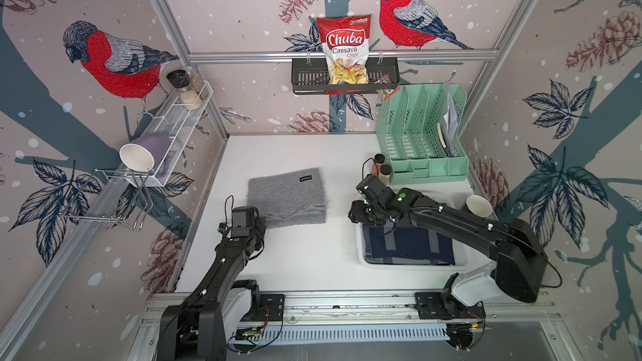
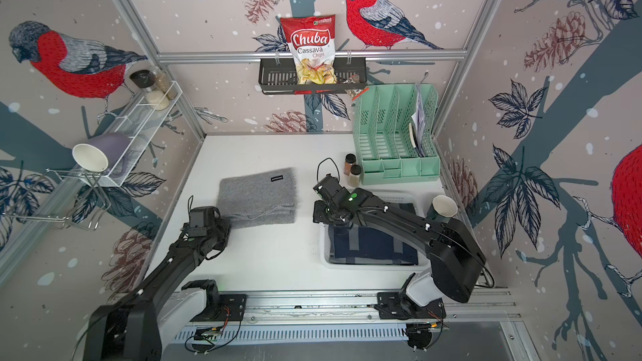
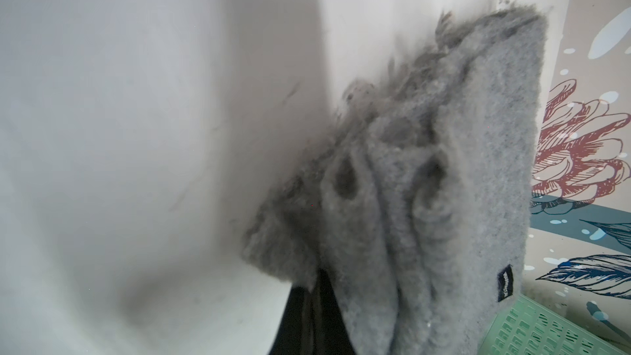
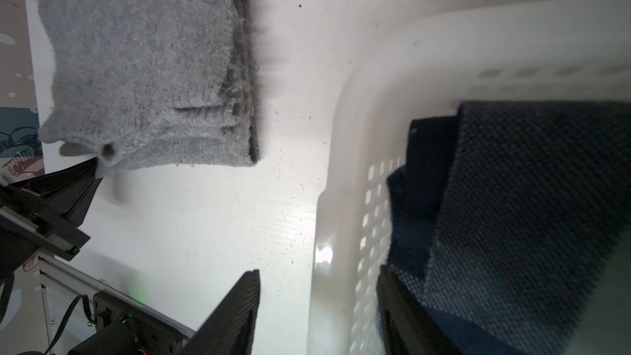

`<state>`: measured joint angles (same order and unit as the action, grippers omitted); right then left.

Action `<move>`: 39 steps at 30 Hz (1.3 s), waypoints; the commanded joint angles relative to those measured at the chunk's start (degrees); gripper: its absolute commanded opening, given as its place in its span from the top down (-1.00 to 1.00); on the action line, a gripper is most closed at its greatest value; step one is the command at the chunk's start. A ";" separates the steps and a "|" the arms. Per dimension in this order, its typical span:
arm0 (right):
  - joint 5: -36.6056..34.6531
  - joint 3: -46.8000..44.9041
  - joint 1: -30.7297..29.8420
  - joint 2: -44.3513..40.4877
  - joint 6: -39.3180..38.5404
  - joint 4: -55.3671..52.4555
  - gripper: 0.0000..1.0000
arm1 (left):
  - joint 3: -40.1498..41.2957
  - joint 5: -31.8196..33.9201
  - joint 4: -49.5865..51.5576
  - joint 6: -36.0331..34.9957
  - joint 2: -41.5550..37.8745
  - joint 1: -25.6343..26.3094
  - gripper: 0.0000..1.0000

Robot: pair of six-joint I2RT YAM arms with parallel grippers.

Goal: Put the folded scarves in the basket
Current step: Move the basket to the center of the board, then pick up the scarf at the center of the board.

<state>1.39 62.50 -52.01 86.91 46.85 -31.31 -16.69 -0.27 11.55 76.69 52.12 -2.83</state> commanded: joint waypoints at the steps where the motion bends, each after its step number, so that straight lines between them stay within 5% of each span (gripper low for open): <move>1: 1.29 1.84 -2.03 3.58 0.70 2.09 -0.21 | 1.14 4.63 7.79 0.08 -5.01 -0.07 1.00; 22: -3.10 9.48 -7.94 7.91 0.80 -0.70 -0.34 | 0.77 7.32 21.14 4.08 -16.93 -0.19 1.00; 25: -5.67 13.08 -8.19 7.79 0.40 -3.73 -0.45 | -0.88 7.97 23.76 3.72 -19.80 -0.24 0.67; 28: -6.75 16.58 -8.26 8.31 0.01 -4.93 -0.55 | -4.04 9.09 27.01 3.18 -21.35 -0.25 0.05; 30: -6.91 19.26 -8.43 9.58 -0.33 -5.80 -0.59 | -6.88 9.93 29.91 3.01 -21.06 -0.21 -0.20; 39: -5.04 37.01 -8.62 23.98 -0.39 -10.52 -0.70 | -21.17 14.98 39.23 -1.22 -19.22 -0.21 -0.59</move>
<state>-4.05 94.94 -60.60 107.04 46.41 -38.28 -33.39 10.28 45.36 78.96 32.08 -2.92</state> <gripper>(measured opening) 0.842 0.790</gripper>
